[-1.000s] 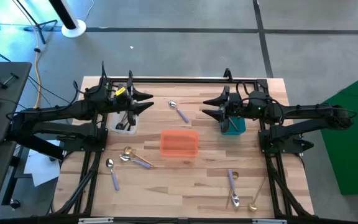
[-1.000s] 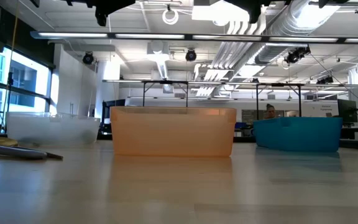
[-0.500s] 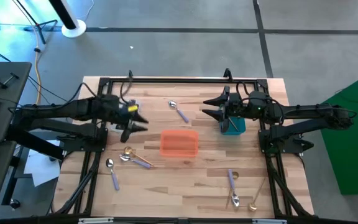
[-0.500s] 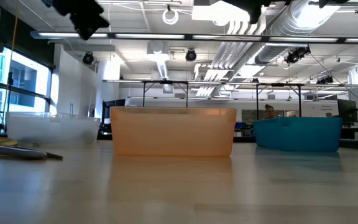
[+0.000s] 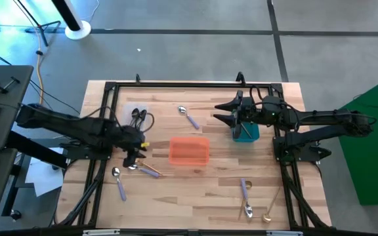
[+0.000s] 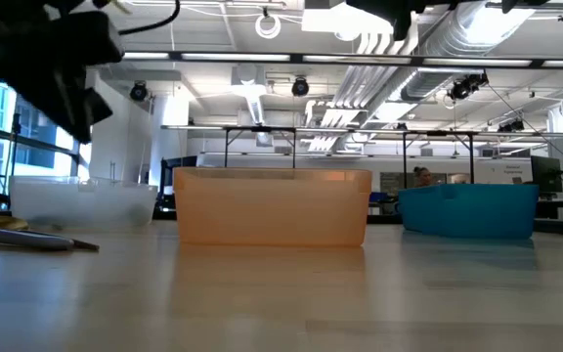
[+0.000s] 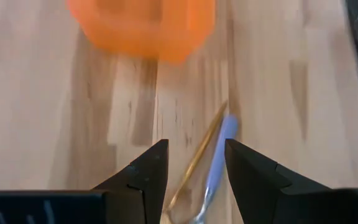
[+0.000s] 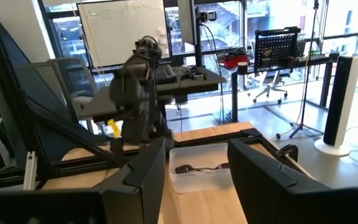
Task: Sort silverware by color (type)
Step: Put the left gold spoon into the blue bin
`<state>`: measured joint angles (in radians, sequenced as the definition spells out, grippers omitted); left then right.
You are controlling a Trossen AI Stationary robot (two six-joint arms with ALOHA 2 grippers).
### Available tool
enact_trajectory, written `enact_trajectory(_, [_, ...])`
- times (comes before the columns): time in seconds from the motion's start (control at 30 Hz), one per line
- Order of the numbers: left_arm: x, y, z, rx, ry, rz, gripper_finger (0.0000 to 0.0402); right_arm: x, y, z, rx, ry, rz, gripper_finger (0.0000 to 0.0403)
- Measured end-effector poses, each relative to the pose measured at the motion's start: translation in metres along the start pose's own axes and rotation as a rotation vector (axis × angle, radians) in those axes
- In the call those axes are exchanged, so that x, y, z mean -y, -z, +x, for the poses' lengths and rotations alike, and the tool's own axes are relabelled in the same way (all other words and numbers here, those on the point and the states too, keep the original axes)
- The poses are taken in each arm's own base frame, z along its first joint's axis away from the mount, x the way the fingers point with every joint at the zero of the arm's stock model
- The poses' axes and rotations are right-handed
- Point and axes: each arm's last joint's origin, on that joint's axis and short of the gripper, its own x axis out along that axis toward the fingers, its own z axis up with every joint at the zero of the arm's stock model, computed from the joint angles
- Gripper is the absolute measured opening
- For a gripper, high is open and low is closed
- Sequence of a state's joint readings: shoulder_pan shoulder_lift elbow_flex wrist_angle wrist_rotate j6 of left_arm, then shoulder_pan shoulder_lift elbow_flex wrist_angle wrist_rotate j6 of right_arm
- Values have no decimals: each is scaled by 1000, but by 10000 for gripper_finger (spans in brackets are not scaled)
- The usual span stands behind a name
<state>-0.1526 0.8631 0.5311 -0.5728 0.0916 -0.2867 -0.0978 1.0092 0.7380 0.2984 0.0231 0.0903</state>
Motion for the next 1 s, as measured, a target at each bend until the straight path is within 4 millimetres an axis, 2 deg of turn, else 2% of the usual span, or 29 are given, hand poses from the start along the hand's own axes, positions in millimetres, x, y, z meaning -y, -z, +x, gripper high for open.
enact_trajectory(0.3, [9, 17, 33, -188, -37, 142, 149, 0, 1, 0, -12, 2, 6, 158])
enact_trajectory(0.6, [16, 19, 65, -240, -124, 274, 149, 0, 2, 0, -19, 2, 6, 158])
enact_trajectory(1.0, [20, 29, 77, -322, -101, 430, 149, 0, 3, 0, -28, 3, 6, 158])
